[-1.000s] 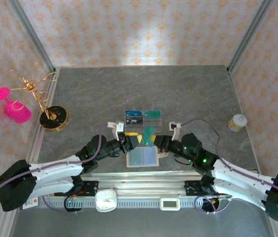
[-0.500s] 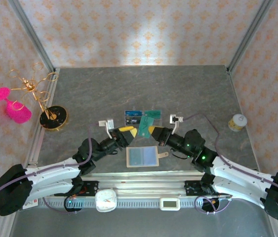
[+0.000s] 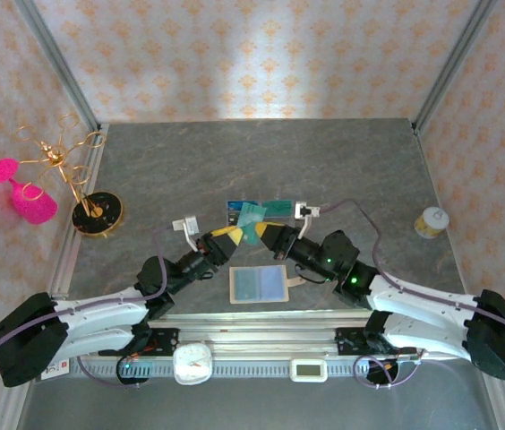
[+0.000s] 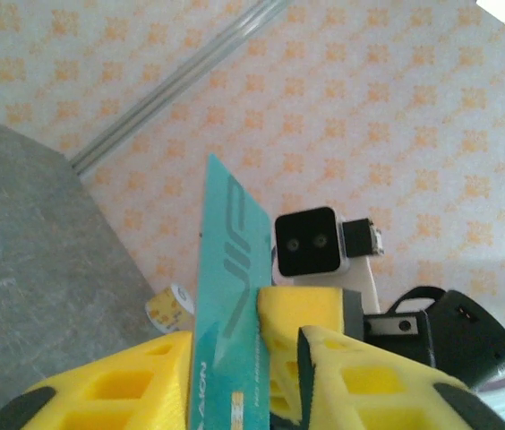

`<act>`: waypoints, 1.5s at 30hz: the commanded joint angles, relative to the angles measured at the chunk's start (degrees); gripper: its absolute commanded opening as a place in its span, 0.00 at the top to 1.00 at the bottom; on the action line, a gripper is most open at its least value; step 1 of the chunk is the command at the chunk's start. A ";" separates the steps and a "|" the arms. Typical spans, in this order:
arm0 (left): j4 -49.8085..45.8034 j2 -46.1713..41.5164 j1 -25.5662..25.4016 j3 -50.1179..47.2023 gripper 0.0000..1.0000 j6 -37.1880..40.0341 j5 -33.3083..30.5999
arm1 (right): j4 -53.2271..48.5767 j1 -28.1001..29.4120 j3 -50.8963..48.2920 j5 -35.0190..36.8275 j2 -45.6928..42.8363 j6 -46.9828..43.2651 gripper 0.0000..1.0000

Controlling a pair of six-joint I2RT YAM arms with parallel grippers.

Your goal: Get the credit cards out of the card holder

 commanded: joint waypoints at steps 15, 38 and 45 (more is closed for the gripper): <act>-8.42 -4.28 2.87 5.34 1.00 6.62 4.27 | -9.51 3.83 2.80 12.26 -2.94 -3.30 0.89; -79.69 26.61 11.16 54.51 1.00 78.99 23.31 | -40.08 -24.07 -1.97 -1.51 -23.43 -6.63 0.95; -85.27 36.22 16.31 65.73 1.00 85.67 31.69 | -37.53 -30.60 -0.57 -6.17 -17.50 -8.32 0.96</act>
